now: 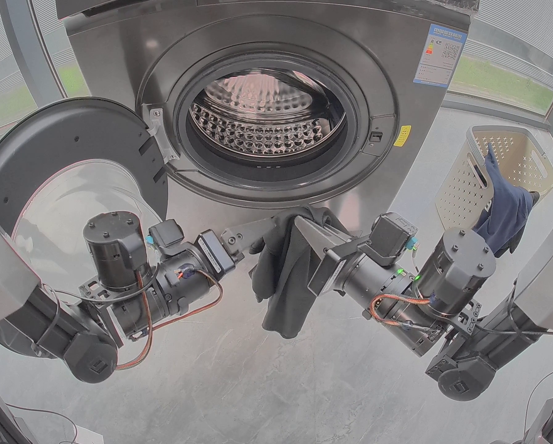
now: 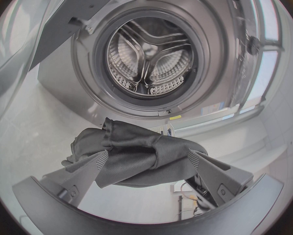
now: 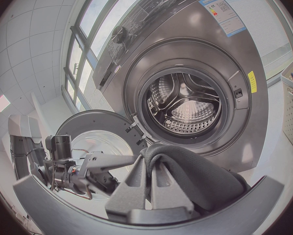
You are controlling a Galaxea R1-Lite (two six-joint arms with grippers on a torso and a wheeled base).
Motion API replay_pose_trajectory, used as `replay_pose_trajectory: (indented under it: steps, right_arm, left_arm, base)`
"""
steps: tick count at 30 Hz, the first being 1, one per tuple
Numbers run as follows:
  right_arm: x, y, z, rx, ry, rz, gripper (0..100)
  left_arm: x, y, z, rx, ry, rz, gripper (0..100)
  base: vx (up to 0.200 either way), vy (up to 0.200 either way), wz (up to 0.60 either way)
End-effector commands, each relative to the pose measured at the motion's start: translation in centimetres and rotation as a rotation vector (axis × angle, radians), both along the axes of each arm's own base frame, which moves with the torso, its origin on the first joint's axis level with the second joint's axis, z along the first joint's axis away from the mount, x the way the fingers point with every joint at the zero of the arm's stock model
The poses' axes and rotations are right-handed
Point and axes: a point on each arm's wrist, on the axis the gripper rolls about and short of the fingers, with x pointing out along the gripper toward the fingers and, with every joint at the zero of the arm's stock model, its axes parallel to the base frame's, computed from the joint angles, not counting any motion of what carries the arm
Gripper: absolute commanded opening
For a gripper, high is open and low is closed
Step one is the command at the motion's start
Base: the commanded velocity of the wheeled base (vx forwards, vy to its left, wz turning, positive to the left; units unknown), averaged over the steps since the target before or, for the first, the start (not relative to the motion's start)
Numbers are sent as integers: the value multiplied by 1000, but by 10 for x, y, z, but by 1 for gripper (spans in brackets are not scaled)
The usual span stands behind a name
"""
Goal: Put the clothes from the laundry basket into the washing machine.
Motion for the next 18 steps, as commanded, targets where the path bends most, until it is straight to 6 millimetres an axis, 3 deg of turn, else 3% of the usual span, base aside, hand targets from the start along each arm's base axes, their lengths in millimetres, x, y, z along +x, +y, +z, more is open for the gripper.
replay_pose_trajectory:
  steps: [1, 8, 18]
  right_arm:
    - [1, -1, 0, 5, 1, 8, 0]
    - [-4, -7, -8, -81, -23, 165, 0]
    - [-3, -7, -10, -118, -55, 211, 0]
  left_arm:
    - [-8, 3, -10, 78, -59, -7, 100]
    - [-7, 7, -7, 91, -97, 7, 100]
    - [-3, 6, -2, 70, -118, 12, 100]
  base:
    - [0, 0, 0]
    - [0, 0, 0]
    - [0, 0, 0]
